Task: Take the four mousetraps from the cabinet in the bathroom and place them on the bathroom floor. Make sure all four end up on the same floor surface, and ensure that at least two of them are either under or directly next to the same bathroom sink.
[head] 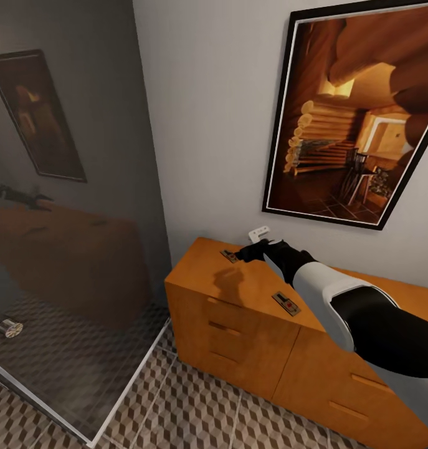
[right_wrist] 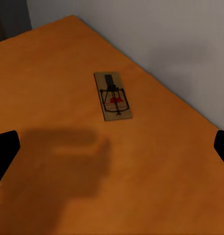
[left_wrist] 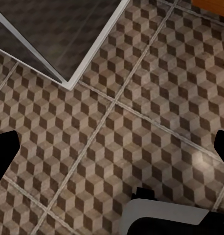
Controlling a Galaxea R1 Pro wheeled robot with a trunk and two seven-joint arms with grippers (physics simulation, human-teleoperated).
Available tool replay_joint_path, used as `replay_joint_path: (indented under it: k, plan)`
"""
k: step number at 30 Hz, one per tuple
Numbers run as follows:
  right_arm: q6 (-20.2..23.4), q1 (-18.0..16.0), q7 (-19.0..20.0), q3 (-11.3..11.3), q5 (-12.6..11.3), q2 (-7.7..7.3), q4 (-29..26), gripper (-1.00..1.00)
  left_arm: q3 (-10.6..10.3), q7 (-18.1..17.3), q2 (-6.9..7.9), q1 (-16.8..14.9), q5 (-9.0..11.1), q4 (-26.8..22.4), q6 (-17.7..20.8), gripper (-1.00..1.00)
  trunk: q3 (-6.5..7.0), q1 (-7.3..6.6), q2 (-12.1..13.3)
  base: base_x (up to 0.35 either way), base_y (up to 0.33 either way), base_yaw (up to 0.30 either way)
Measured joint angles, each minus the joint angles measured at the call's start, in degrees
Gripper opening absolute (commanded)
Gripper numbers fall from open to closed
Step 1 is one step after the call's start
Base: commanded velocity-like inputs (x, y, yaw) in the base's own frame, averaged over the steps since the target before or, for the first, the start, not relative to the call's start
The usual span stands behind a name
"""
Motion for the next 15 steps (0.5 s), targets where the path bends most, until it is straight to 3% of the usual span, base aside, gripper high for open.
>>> replay_joint_path:
  k: [15]
  plan:
    - [-0.63, 0.72, 4.41, -0.08, -1.63, -0.59, 0.34, 1.00, 0.00, 0.00, 0.01, 0.00, 0.00, 0.00, 0.06, 1.00, 0.00, 0.00, 0.00, 0.000, 0.000, 0.000]
